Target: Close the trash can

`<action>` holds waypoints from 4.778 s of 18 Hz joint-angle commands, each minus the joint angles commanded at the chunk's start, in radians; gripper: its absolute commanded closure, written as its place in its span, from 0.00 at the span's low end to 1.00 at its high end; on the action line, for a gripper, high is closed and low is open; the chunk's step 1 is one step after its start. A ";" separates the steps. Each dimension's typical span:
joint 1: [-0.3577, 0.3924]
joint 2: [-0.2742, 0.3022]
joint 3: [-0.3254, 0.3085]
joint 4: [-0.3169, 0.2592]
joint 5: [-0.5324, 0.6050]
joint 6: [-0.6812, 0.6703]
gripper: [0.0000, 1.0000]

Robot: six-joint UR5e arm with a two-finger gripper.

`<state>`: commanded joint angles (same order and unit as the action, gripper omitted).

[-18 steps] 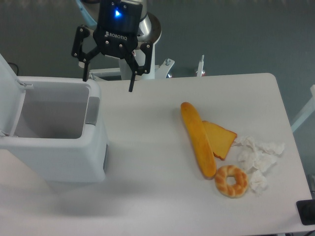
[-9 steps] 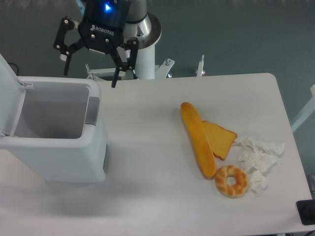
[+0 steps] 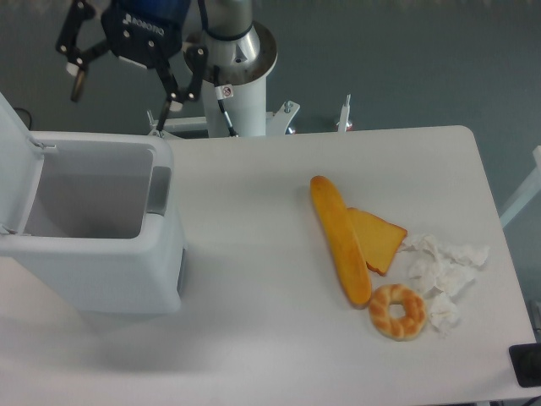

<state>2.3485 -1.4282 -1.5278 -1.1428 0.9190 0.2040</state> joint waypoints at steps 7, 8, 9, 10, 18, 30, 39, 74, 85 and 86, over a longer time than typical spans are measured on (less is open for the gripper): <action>-0.041 0.025 -0.009 -0.002 -0.147 -0.009 0.00; -0.052 0.025 -0.009 -0.002 -0.152 -0.012 0.00; -0.058 0.026 -0.009 -0.002 -0.154 -0.012 0.00; -0.061 0.026 -0.011 -0.002 -0.158 -0.012 0.00; -0.087 0.028 -0.009 0.008 -0.246 -0.002 0.00; -0.156 0.005 -0.009 0.014 -0.318 0.000 0.00; -0.238 -0.051 -0.008 0.014 -0.334 -0.006 0.00; -0.331 -0.123 -0.009 0.021 -0.416 0.000 0.00; -0.333 -0.124 -0.008 0.023 -0.416 0.000 0.00; -0.333 -0.124 -0.008 0.023 -0.416 0.000 0.00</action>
<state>2.0157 -1.5524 -1.5355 -1.1198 0.5031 0.2040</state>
